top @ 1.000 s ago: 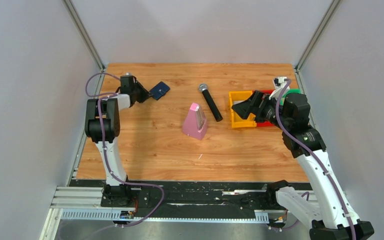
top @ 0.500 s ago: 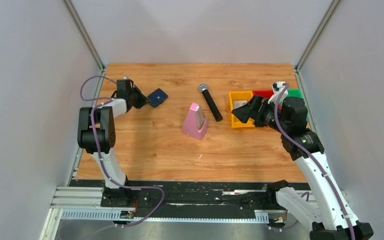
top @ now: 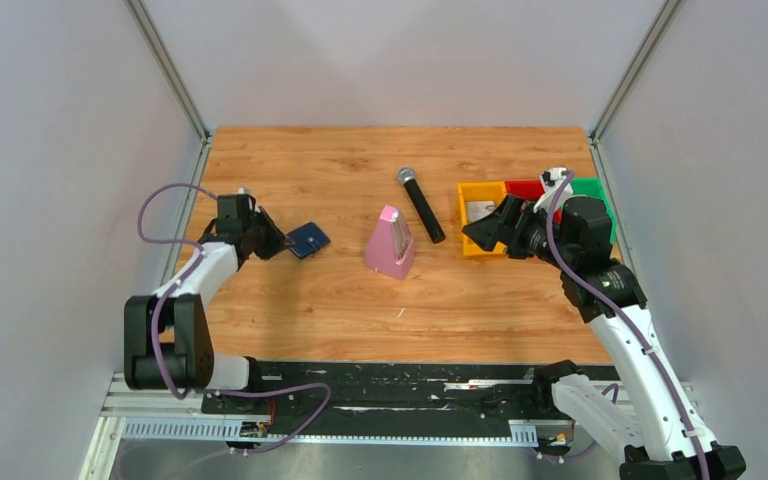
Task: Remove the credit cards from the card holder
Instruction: Move the card holder to the center of the board.
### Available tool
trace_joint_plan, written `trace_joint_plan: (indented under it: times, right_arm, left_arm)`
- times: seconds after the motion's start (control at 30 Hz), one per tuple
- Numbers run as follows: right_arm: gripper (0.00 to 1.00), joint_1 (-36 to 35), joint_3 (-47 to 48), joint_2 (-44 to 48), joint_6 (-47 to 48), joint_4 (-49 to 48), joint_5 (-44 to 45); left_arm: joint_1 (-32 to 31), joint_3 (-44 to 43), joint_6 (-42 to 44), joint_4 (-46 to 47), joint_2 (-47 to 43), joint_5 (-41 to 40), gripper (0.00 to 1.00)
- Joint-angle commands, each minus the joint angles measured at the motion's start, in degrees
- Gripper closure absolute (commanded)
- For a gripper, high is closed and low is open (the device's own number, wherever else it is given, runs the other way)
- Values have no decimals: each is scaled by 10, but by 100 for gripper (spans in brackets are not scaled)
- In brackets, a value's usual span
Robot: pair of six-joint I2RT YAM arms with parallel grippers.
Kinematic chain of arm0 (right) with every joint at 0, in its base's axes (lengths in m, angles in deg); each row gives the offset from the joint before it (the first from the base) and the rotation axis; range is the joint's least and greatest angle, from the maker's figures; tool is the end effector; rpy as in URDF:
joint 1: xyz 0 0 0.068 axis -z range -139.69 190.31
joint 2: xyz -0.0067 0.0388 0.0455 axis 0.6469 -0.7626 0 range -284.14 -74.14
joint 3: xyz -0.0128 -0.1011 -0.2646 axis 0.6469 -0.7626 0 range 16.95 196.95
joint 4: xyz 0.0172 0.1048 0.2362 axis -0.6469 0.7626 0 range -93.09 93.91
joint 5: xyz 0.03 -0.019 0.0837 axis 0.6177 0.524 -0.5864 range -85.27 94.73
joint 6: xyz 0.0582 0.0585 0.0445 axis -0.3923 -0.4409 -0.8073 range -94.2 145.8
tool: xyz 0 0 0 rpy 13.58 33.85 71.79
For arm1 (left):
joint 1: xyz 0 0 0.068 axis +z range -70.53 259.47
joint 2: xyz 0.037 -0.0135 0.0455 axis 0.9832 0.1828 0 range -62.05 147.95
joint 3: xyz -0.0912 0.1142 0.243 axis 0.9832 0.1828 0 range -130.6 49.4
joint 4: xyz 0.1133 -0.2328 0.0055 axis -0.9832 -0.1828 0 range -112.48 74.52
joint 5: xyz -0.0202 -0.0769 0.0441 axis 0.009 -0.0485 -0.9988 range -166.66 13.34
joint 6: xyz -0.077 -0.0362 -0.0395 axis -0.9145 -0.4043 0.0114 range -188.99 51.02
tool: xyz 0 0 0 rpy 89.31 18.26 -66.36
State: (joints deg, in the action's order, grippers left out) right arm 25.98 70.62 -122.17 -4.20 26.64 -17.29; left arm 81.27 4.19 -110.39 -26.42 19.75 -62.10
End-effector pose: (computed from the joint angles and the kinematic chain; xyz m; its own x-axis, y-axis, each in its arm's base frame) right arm 0.1961 0.0828 0.3393 -0.6230 0.3193 -0.7141 -0.2882 0.7550 0.5890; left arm 0.3169 -0.0112 0.1745 -0.6452 -0.6607 -0.3837 -0.3832 0.7143 -0.5856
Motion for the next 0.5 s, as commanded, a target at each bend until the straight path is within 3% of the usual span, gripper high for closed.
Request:
trace_joint_plan:
  times: [0.0,0.2,0.33,0.47]
  right_arm:
    - [11,1,0,11,-10,0,-16]
    - [12,-1,-13,22,14,12,-60]
    - [16,-11,-22,23,17,38,-46]
    - [23,-28,-31,19,10,43,-43]
  left_arm:
    - [4,33,17,-67,-113,23,100]
    - [-10,61,17,-149,-203,82,100]
    - [-53,81,26,-195,-255,67,100]
    - [-73,125,14,-179,-288,82,100]
